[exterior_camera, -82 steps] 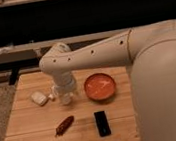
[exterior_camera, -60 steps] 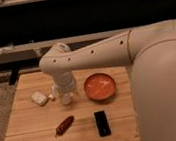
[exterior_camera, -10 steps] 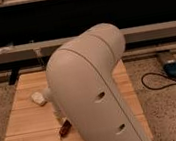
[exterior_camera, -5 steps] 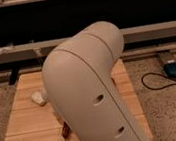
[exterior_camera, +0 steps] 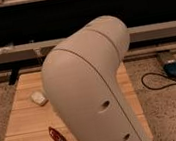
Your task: Drag the pepper across the table
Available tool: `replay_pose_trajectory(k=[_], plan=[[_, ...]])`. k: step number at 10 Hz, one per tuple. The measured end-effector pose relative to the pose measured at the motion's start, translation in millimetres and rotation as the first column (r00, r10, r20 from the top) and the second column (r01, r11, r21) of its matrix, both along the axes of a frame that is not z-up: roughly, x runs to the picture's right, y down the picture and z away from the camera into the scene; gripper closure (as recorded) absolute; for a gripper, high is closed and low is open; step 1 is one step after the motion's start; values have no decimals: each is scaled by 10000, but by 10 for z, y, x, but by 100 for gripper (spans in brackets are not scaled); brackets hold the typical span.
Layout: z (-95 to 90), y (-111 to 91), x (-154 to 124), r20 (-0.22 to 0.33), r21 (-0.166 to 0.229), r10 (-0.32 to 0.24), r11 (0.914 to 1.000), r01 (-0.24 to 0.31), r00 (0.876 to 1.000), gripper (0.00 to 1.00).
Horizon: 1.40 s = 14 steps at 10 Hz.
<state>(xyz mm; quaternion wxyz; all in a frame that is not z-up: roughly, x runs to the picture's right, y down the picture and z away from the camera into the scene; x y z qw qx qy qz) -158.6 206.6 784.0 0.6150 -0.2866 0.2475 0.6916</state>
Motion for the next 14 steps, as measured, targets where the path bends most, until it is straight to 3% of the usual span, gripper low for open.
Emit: replay_pose_trajectory(k=[3,6,8,10,11,13,14], plan=[[34,-121,49,16,266,99,9996,-100,9999,97],[-85,-184,-4,906,553,-544,9972,496,9944,69],[-254,-87,-116,1660,635,-1353,9900,1263,9768,48],[-433,133,-299,2411,663,-2275,9737,2178,9435,32],[-520,230,-387,2765,722,-2651,9642,2551,9237,31],[-702,443,-524,3528,867,-3380,9403,3292,8725,31],[-806,538,-590,3999,1016,-3675,9282,3579,8397,31]])
